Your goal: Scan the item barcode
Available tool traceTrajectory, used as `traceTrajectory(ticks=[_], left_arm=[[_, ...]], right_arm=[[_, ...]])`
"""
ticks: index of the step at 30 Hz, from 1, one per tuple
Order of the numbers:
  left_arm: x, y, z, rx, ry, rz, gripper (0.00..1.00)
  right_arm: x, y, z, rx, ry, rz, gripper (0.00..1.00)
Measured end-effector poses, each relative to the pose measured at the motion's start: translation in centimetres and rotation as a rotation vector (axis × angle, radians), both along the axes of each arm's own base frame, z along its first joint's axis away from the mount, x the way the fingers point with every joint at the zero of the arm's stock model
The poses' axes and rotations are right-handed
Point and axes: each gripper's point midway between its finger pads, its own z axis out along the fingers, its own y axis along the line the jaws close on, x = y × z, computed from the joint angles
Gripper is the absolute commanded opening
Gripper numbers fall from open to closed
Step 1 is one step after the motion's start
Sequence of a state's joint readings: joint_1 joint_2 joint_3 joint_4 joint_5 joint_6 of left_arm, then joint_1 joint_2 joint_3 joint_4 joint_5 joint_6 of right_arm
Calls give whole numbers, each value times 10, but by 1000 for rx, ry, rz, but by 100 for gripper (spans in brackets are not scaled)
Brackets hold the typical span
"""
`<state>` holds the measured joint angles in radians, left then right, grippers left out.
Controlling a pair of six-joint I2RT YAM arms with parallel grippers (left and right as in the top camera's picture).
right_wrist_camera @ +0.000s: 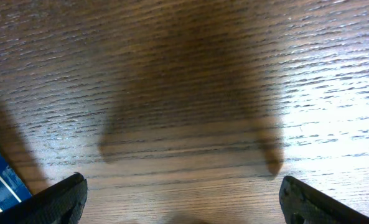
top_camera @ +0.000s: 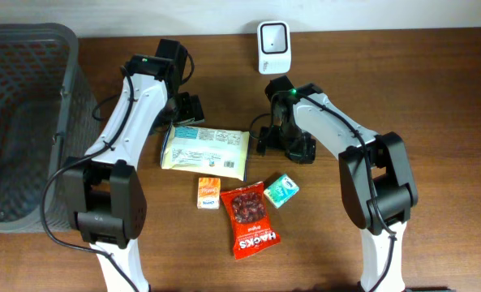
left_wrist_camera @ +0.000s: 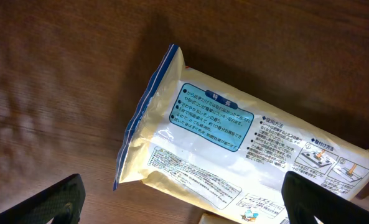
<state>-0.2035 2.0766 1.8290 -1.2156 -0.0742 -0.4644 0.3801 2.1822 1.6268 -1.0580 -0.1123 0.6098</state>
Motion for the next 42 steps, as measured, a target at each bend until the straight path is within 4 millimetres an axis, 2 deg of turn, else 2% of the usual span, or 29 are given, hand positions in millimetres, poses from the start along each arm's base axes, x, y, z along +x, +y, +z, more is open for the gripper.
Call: traceTrajectory(ticks=[21, 27, 28, 30, 32, 35, 36, 39, 42], left_arm=[[0, -1, 0, -3, 1, 0, 99], [-7, -26, 2, -141, 30, -102, 99], [-7, -27, 6, -148, 21, -121, 99], [-4, -30, 30, -169, -51, -155, 99], [-4, -26, 89, -163, -215, -173, 99], [-15, -9, 144, -96, -362, -163, 99], [-16, -4, 157, -72, -396, -157, 99], [-14, 0, 153, -48, -389, -149, 99], [-14, 1, 153, -43, -391, -148, 99]], right_arm=[[0, 0, 0, 0, 0, 1, 99], [0, 0, 0, 0, 0, 1, 99], [0, 0, 0, 0, 0, 1, 99], [0, 0, 0, 0, 0, 0, 99], [0, 0, 0, 0, 0, 0, 99], [4, 2, 0, 7, -17, 0, 99], [19, 7, 0, 30, -76, 1, 99], [38, 18, 4, 78, -151, 1, 99], [32, 39, 9, 206, -117, 27, 99]])
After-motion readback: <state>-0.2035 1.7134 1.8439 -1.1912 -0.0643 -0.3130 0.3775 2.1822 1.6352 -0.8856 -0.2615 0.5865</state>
